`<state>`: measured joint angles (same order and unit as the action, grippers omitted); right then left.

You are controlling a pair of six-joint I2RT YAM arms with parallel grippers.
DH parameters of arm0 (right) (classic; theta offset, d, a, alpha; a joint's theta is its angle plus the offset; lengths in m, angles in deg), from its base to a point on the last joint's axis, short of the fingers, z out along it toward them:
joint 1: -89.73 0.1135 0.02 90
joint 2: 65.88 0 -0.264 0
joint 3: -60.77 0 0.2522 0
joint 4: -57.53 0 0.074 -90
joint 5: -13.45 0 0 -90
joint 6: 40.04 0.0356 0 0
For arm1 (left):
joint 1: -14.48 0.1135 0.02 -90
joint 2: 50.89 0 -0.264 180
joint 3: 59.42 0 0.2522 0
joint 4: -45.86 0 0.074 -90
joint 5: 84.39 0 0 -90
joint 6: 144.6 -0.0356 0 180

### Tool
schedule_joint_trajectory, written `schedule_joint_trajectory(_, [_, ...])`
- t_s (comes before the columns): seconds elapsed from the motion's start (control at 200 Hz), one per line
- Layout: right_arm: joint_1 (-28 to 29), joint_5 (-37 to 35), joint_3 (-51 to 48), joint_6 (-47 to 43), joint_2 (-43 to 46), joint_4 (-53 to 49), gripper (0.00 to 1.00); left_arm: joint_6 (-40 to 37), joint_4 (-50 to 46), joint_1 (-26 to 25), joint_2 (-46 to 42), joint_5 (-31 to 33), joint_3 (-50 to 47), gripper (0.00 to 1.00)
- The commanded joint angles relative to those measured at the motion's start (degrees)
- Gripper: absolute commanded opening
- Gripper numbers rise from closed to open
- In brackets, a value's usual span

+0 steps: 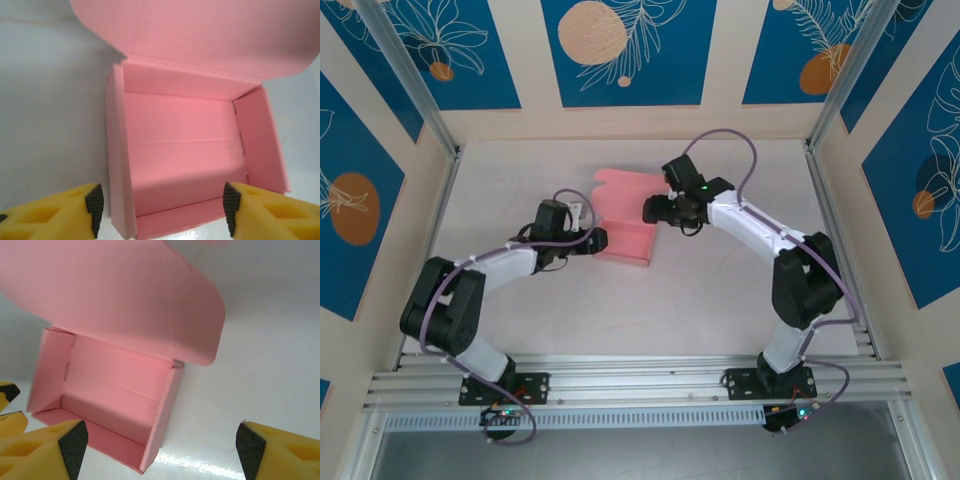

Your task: Fold the paper box

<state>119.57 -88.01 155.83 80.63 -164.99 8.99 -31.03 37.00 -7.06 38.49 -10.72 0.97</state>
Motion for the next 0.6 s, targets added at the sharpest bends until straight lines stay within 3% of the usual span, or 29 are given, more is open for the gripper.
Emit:
schedule_joint_trajectory(0.0, [-1.9, 3.6, -0.7, -9.2, 3.3, 2.7, 0.79, -9.4, -7.5, 2.0, -3.0, 5.1, 7.4, 0.69])
schedule_joint_trajectory(0.105, [-4.1, 5.8, 0.0, -12.5, 3.0, 3.7, 0.78, -17.6, -12.5, 6.0, 0.0, 4.1, 14.2, 0.71])
schedule_joint_trajectory(0.205, [-5.8, 7.0, 1.9, -15.0, 1.2, 3.4, 0.74, -24.1, -15.0, 9.6, 5.2, -3.2, 20.5, 0.68])
schedule_joint_trajectory(0.35, [-7.2, 6.7, 5.8, -16.5, -3.1, 1.5, 0.69, -35.4, -21.9, 10.4, 13.6, -7.2, 30.2, 0.67])
schedule_joint_trajectory(0.595, [-7.6, 6.4, 11.4, -18.8, -9.3, -0.5, 0.67, -40.8, -29.3, 10.4, 23.7, -13.5, 42.2, 0.65])
